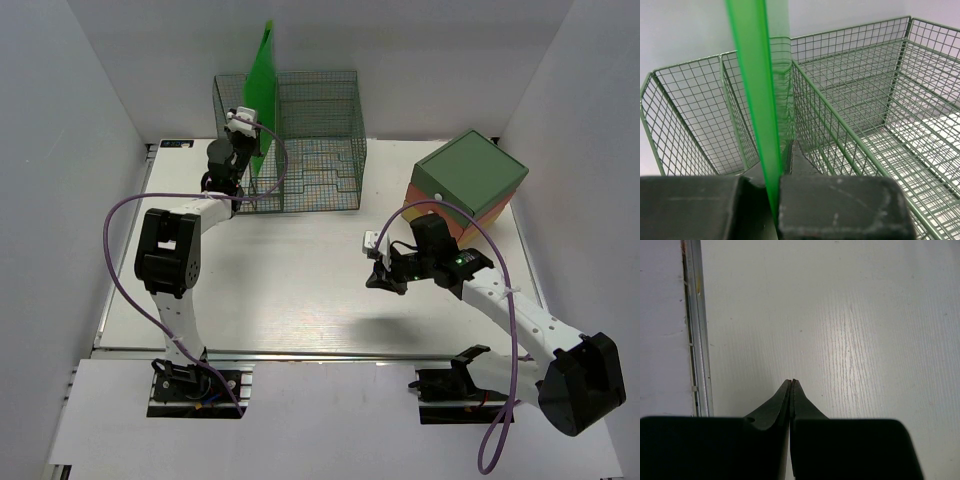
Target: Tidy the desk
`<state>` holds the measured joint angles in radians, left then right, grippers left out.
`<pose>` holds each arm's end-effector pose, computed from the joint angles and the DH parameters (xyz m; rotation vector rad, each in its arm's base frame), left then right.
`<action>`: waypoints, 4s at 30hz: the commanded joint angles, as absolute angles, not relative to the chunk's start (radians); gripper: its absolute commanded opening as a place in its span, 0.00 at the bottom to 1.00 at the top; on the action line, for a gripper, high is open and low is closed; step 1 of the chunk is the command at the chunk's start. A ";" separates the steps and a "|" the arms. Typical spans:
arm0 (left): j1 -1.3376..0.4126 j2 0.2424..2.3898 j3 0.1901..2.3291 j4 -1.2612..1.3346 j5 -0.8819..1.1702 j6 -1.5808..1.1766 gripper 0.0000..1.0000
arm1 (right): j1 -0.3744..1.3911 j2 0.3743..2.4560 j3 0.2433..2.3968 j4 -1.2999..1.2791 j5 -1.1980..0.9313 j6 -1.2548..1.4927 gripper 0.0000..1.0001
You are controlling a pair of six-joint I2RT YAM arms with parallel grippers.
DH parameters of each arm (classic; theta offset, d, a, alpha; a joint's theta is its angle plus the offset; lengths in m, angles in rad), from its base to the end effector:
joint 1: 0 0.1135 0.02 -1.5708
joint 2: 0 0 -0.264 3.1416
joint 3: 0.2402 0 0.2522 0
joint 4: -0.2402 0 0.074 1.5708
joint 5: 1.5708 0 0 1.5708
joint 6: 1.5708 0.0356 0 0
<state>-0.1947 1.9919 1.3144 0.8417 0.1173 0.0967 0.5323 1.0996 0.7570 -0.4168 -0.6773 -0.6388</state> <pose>0.4547 -0.0939 0.2655 0.3005 1.3773 -0.1637 0.1824 0.1333 0.2529 -1.4964 1.6531 0.7250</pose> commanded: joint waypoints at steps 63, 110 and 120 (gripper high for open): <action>-0.187 1.977 1.310 0.655 0.210 0.127 0.00 | 0.531 1.095 0.773 -0.423 -0.703 -0.660 0.00; -0.187 1.655 1.220 0.566 -0.021 0.031 0.90 | 0.529 1.097 0.772 -0.422 -0.692 -0.663 0.00; -0.187 1.264 1.131 0.155 0.076 -0.155 0.67 | 0.505 1.063 0.776 -0.355 -0.600 -0.583 0.70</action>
<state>-0.1860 1.3930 1.1423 0.3489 -0.0265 -0.0753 0.5209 1.0973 0.7570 -0.4095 -0.6529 -0.6247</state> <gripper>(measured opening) 0.722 0.663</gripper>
